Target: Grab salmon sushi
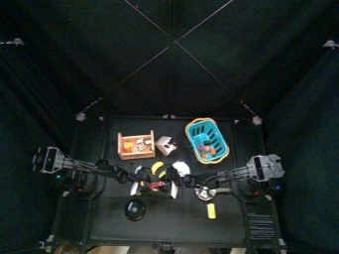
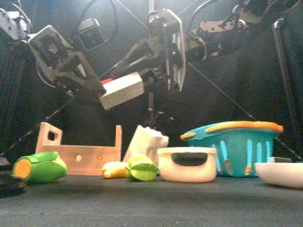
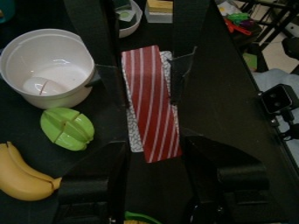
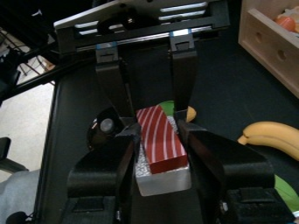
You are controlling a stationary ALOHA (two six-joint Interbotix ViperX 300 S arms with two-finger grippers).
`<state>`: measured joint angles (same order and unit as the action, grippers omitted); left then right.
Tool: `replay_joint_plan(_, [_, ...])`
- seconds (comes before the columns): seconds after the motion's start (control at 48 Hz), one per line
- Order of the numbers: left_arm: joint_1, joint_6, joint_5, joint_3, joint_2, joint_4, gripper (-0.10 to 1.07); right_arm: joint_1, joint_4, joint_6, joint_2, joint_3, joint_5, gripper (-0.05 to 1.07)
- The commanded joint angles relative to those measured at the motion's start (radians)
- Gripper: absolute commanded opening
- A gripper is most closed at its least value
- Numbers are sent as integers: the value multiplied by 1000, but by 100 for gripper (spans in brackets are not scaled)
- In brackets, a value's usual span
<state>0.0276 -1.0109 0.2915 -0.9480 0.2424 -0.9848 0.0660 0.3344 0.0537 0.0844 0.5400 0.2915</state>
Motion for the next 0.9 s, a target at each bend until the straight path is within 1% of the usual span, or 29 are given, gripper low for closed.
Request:
replay_joint_plan(0.0, [11, -2, 5, 12, 3, 2, 54, -2, 2, -2, -17, -23, 0, 61])
replay_joint_plan(0.542, [29, -3, 3, 3, 5, 5, 54, -2, -2, -3, -31, -14, -9, 59])
replay_joint_plan(0.875, [28, -3, 3, 3, 5, 5, 54, -2, 2, -3, -31, -12, -9, 59])
